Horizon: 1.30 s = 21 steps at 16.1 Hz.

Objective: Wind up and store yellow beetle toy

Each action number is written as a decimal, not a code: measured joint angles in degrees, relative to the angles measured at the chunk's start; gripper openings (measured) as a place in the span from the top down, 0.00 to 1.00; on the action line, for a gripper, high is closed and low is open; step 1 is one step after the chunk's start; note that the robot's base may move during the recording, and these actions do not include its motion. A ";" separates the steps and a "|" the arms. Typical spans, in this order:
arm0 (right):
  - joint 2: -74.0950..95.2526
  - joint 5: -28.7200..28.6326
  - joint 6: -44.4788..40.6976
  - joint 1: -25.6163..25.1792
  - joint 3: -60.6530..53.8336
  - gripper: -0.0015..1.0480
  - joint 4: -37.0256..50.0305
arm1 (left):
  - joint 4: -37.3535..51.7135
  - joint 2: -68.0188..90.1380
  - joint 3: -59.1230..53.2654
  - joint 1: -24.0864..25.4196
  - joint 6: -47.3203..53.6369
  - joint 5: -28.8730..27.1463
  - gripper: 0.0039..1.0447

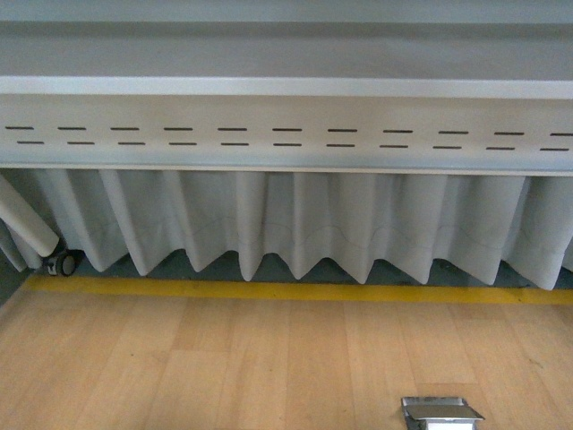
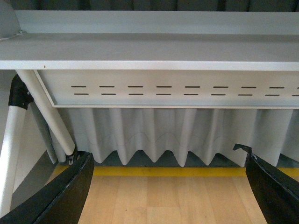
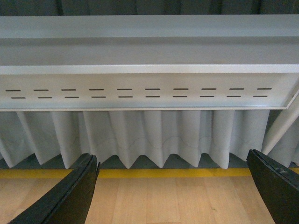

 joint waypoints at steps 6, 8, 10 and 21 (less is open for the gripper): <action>0.00 0.00 0.00 0.00 0.00 0.06 0.00 | 0.00 0.00 0.00 0.00 0.00 0.00 0.06; 0.00 0.00 0.00 0.00 0.00 0.06 0.00 | 0.00 0.00 0.00 0.00 0.00 0.00 0.06; 0.00 0.00 0.00 0.00 0.00 0.06 0.00 | 0.00 0.00 0.00 0.00 0.00 0.00 0.06; 0.00 -0.07 -0.02 0.00 0.00 0.06 0.00 | 0.02 0.00 0.00 0.00 -0.02 -0.04 0.06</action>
